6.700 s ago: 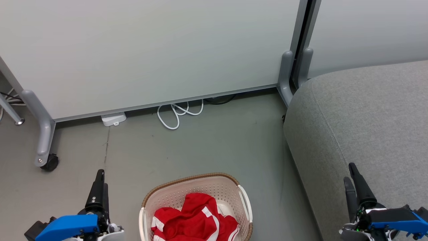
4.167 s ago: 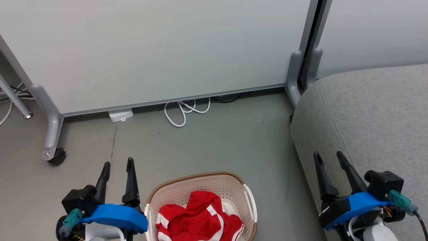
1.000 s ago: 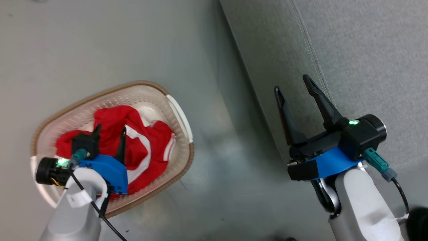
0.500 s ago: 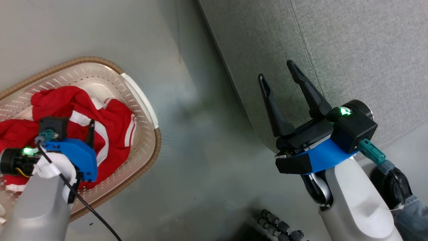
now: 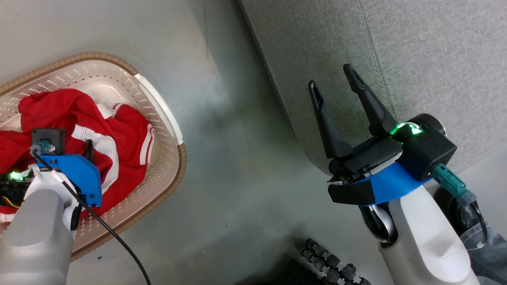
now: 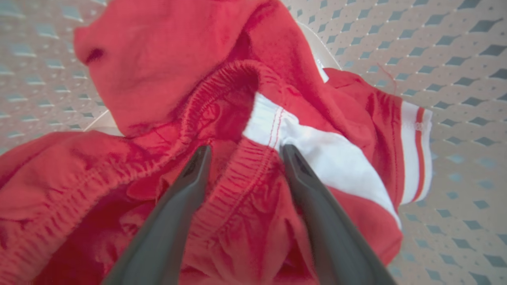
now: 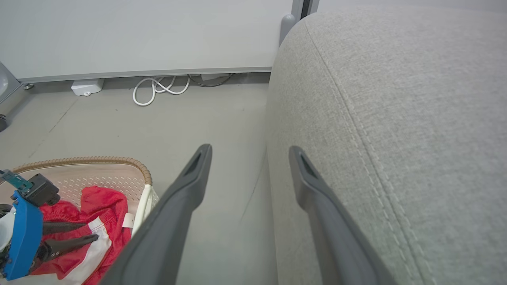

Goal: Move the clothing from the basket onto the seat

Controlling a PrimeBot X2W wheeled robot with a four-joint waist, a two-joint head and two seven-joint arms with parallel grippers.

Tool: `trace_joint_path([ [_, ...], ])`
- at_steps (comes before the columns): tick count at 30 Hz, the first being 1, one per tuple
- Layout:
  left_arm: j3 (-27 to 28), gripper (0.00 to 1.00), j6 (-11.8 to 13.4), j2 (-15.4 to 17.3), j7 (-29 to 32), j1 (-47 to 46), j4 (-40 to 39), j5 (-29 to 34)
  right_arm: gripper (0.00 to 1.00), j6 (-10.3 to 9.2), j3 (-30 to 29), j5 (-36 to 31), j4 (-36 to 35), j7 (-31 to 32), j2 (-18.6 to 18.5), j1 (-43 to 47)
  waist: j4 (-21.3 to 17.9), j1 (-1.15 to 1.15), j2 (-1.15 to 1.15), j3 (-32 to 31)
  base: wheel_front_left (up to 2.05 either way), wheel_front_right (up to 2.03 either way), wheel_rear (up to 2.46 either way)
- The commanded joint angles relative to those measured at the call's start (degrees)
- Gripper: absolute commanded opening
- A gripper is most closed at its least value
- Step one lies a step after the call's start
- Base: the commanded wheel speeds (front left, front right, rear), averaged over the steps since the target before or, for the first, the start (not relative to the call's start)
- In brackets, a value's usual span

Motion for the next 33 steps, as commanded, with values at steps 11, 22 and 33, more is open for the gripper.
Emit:
trace_joint_path([
  [11, -0.2, 0.00, -0.2, -0.3, 0.6, -2.4, 2.8, -1.5, 1.00, 0.01, 0.4, 0.3, -0.2, -0.3, 0.0, -0.5, 0.0, -0.01, 0.00, -0.1, 0.00, 0.00, 0.00],
  [22, -0.5, 0.00, -1.1, -0.7, -3.8, -2.3, 4.7, -2.7, 1.00, 0.01, 0.9, 0.5, 0.5, -0.3, 0.0, -1.0, -0.1, -0.01, 0.00, -1.9, 0.00, 0.00, 0.00],
  [33, -1.4, 0.00, -2.3, -5.3, -10.2, -0.1, 7.4, -4.4, 1.00, 0.01, 0.2, -2.0, 2.7, -0.2, 0.0, 0.3, 4.0, -0.01, 0.00, -11.1, 0.00, 0.00, 0.00],
])
